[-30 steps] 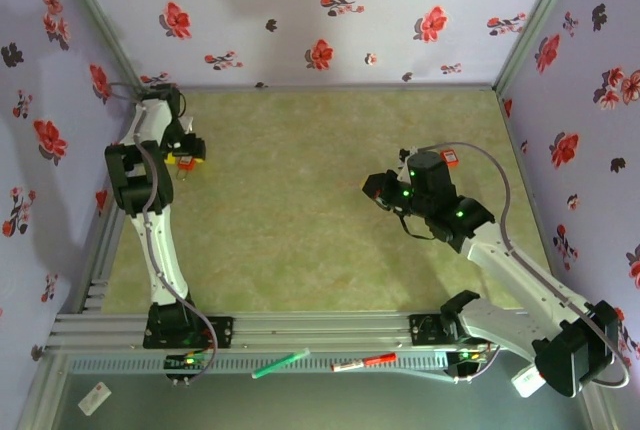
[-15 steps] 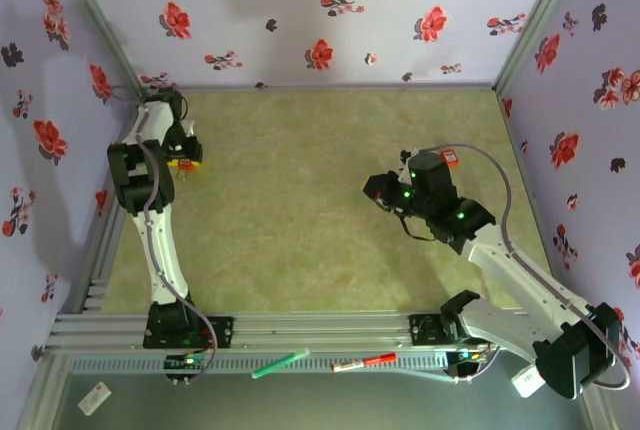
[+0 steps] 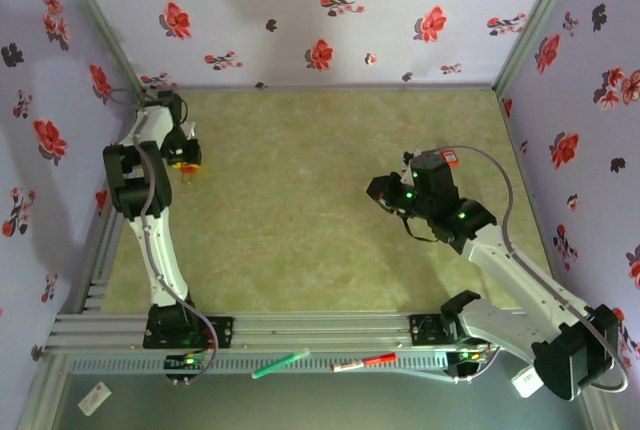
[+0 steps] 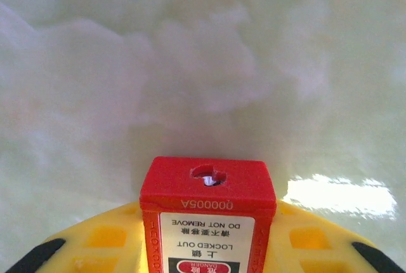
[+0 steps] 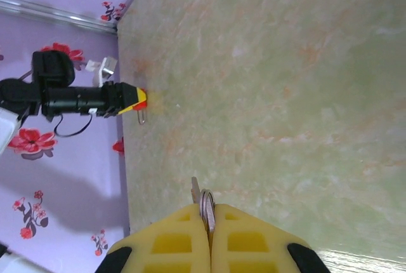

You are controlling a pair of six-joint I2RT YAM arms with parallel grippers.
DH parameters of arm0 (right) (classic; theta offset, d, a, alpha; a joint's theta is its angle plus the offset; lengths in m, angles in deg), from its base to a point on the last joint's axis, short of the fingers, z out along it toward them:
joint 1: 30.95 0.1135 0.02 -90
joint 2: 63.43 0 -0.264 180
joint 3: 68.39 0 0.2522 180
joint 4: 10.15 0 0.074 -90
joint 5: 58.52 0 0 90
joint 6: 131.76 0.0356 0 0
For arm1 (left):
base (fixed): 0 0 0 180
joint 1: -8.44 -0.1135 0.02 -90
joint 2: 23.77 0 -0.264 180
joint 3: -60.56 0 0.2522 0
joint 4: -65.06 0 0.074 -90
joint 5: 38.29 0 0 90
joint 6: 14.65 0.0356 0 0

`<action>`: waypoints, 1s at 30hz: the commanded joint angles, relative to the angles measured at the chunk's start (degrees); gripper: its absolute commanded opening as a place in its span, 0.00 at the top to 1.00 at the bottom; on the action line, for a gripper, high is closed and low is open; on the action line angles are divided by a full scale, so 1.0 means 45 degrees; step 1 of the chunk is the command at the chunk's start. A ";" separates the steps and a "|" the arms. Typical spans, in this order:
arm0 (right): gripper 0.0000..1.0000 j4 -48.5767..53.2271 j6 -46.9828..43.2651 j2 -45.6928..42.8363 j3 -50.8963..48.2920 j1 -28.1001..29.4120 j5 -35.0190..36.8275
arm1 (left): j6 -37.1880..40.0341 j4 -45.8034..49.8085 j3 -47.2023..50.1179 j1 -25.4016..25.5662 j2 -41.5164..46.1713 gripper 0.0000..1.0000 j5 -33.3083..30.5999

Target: Unlock with the key

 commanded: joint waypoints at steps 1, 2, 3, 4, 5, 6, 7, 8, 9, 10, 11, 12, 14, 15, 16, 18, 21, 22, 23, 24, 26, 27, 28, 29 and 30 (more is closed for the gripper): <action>1.00 0.0828 -0.0693 -0.0064 0.0442 -0.0467 -0.0406 | 0.0676 -0.1527 0.1198 0.0843 0.2366 0.83 0.1084; 1.00 0.1125 -0.0950 -0.0058 0.0636 -0.0648 -0.0519 | 0.0847 -0.1903 0.1681 0.1089 0.3017 0.83 0.1507; 1.00 0.1430 -0.1192 -0.0060 0.0840 -0.0799 -0.0589 | 0.1030 -0.2283 0.2147 0.1354 0.3550 0.83 0.1815; 1.00 0.1803 -0.1487 -0.0057 0.1076 -0.1050 -0.0735 | 0.1319 -0.2725 0.2645 0.1697 0.4276 0.83 0.2073; 1.00 0.2181 -0.1769 -0.0048 0.1312 -0.1294 -0.0896 | 0.1599 -0.3128 0.3143 0.2181 0.4956 0.83 0.2326; 1.00 0.2499 -0.2005 -0.0035 0.1528 -0.1585 -0.1075 | 0.1939 -0.3460 0.3625 0.2640 0.5530 0.83 0.2528; 1.00 0.2898 -0.2294 -0.0009 0.1780 -0.1876 -0.1277 | 0.2466 -0.3859 0.4078 0.3197 0.6168 0.83 0.2584; 1.00 0.3266 -0.2581 0.0001 0.2063 -0.2133 -0.1516 | 0.2933 -0.4238 0.4627 0.3751 0.6793 0.82 0.2565; 1.00 0.3573 -0.2830 0.0027 0.2288 -0.2339 -0.1700 | 0.3417 -0.4527 0.5031 0.4248 0.7302 0.82 0.2670; 1.00 0.3939 -0.3165 0.0063 0.2586 -0.2514 -0.1933 | 0.4287 -0.4900 0.5490 0.4791 0.7910 0.82 0.2953; 1.00 0.4284 -0.3507 0.0110 0.2882 -0.2629 -0.2167 | 0.5112 -0.5358 0.6104 0.5362 0.8513 0.83 0.3188; 1.00 0.4590 -0.3803 0.0156 0.3169 -0.2632 -0.2302 | 0.5942 -0.5790 0.6705 0.5904 0.9068 0.83 0.3380; 1.00 0.5104 -0.4352 0.0268 0.3688 -0.2640 -0.2809 | 0.7552 -0.6879 0.7888 0.7047 1.0266 0.85 0.3580; 1.00 0.5203 -0.4492 0.0291 0.3798 -0.2641 -0.3032 | 0.8176 -0.7187 0.8231 0.7394 1.0677 0.85 0.3788; 1.00 0.5330 -0.4577 0.0308 0.3894 -0.2615 -0.3240 | 0.8679 -0.7408 0.8447 0.7734 1.1022 0.86 0.4082; 1.00 0.5503 -0.4656 0.0233 0.3954 -0.2618 -0.3451 | 0.9265 -0.7409 0.8484 0.8207 1.1390 0.88 0.4699; 1.00 0.5410 -0.4674 0.0036 0.3757 -0.2518 -0.3878 | 1.0476 -0.7158 0.8258 0.9023 1.1593 0.90 0.4970; 1.00 0.5234 -0.4560 -0.0048 0.3622 -0.2408 -0.4000 | 1.0783 -0.7159 0.8152 0.9288 1.1579 0.91 0.4913; 1.00 0.4987 -0.4362 -0.0127 0.3346 -0.2250 -0.4131 | 1.0841 -0.7236 0.8065 0.9516 1.1557 0.92 0.4890; 1.00 0.4635 -0.4149 -0.0158 0.3124 -0.2054 -0.4205 | 1.0852 -0.7353 0.7983 0.9728 1.1512 0.92 0.4889; 1.00 0.3824 -0.3706 -0.0219 0.2756 -0.1569 -0.4258 | 1.1320 -0.7348 0.7830 1.0303 1.1330 0.93 0.4710; 1.00 0.3521 -0.3568 -0.0229 0.2683 -0.1380 -0.4196 | 1.1548 -0.7294 0.7762 1.0585 1.1170 0.94 0.4451; 1.00 0.3293 -0.3465 -0.0195 0.2657 -0.1220 -0.4101 | 1.1729 -0.7203 0.7617 1.0850 1.0976 0.94 0.4176; 1.00 0.3106 -0.3398 -0.0144 0.2644 -0.1097 -0.4028 | 1.1752 -0.7157 0.7476 1.1017 1.0786 0.94 0.4087; 1.00 0.2921 -0.3306 -0.0103 0.2607 -0.1018 -0.3980 | 1.1626 -0.7196 0.7339 1.1115 1.0662 0.94 0.4081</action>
